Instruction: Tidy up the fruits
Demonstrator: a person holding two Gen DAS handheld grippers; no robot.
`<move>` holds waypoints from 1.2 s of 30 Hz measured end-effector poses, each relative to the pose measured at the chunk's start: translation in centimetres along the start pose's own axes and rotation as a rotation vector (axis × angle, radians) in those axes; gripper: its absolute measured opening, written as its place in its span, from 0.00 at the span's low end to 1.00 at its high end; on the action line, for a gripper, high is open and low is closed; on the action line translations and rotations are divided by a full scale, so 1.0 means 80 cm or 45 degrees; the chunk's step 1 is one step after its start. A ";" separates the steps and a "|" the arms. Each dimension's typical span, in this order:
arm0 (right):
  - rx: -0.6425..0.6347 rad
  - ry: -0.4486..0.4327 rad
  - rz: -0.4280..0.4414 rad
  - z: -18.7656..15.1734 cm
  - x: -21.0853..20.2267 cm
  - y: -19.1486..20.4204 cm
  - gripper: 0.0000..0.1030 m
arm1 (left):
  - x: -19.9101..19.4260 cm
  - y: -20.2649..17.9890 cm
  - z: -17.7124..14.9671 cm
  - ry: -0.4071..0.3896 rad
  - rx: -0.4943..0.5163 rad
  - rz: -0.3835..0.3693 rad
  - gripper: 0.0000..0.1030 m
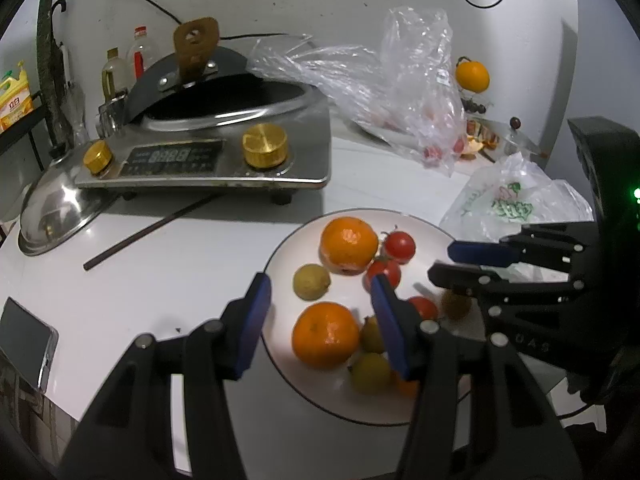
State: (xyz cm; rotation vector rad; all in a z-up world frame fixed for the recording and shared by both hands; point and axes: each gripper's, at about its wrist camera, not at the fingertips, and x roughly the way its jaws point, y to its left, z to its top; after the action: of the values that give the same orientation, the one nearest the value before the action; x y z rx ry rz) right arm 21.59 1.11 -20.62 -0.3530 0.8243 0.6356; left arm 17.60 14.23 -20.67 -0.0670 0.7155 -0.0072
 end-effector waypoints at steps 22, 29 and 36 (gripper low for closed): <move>0.031 -0.098 -0.045 -0.015 -0.062 -0.008 0.27 | -0.044 -0.034 0.002 -0.071 0.031 0.000 0.68; 0.056 -0.145 -0.076 -0.031 -0.099 -0.010 0.28 | -0.070 -0.055 0.000 -0.102 0.048 -0.017 0.69; 0.079 -0.204 -0.115 -0.048 -0.143 -0.012 0.28 | -0.098 -0.079 -0.002 -0.140 0.069 -0.030 0.70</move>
State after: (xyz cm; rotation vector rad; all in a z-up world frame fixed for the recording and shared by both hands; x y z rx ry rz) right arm 14.20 -5.97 -14.22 -0.2777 0.6695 0.5457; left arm 11.63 8.13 -15.25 -0.0237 0.6041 -0.0449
